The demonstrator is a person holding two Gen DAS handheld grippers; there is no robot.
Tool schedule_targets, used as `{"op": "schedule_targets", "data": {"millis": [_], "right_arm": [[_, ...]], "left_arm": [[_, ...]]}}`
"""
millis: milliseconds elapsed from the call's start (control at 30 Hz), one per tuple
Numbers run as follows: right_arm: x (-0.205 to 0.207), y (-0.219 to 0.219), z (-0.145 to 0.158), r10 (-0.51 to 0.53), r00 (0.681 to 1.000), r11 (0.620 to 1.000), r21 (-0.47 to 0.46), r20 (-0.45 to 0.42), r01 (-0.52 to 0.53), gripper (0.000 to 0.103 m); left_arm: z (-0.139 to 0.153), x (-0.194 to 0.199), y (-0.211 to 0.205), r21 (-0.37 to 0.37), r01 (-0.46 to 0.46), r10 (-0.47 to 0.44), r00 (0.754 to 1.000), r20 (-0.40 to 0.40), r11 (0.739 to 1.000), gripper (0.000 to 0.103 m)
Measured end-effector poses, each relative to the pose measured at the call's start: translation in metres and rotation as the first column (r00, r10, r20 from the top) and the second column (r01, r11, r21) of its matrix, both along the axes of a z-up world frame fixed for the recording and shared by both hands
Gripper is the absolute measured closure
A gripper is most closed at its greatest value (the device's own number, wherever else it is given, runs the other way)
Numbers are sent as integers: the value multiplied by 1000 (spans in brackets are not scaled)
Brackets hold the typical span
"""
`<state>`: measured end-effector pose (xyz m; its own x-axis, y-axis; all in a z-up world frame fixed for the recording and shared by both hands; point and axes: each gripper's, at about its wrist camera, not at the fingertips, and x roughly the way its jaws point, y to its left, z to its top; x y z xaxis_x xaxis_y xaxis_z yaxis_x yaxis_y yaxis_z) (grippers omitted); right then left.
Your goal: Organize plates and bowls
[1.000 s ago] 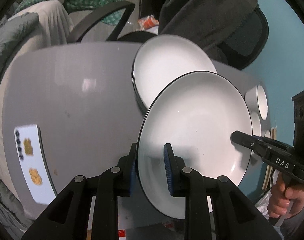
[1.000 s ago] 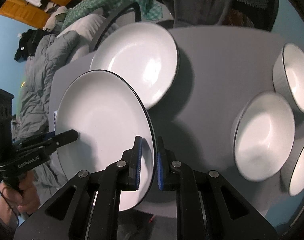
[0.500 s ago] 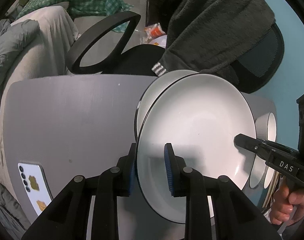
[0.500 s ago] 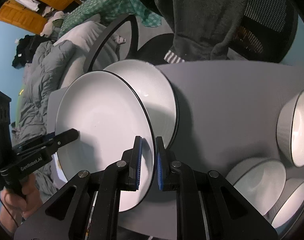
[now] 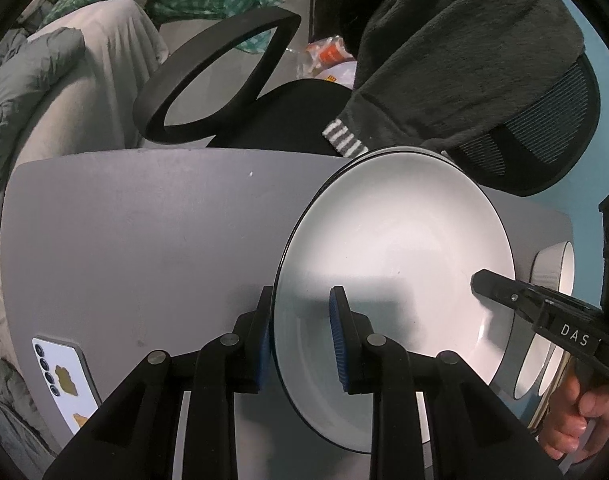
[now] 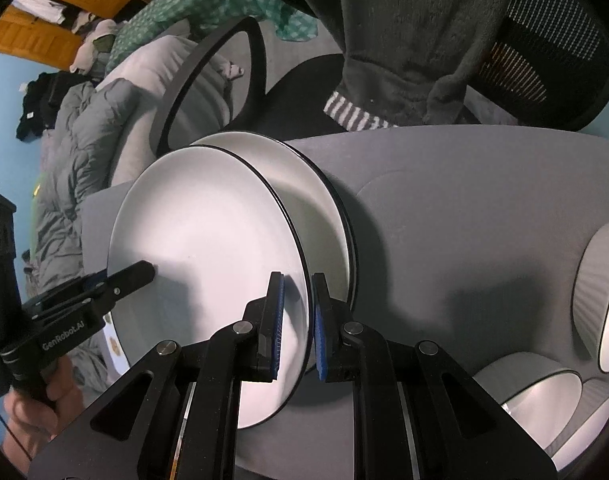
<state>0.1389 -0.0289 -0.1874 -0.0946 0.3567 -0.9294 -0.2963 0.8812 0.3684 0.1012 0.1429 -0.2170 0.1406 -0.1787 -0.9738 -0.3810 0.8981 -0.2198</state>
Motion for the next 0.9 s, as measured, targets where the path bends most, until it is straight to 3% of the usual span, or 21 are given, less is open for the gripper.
{"op": "schedule_targets", "data": {"millis": [333, 500, 900], "right_arm": [[6, -4, -3, -28, 1000, 999, -15, -12, 28, 88], [7, 1, -2, -6, 1000, 999, -32, -21, 6, 86], [10, 15, 9, 45, 999, 995, -93, -27, -47, 70]], "left_arm": [[-5, 8, -5, 9, 14, -14, 1000, -12, 1000, 76], [-4, 9, -11, 27, 34, -33, 999, -7, 999, 69], [9, 6, -4, 12, 22, -22, 999, 25, 1000, 66]]}}
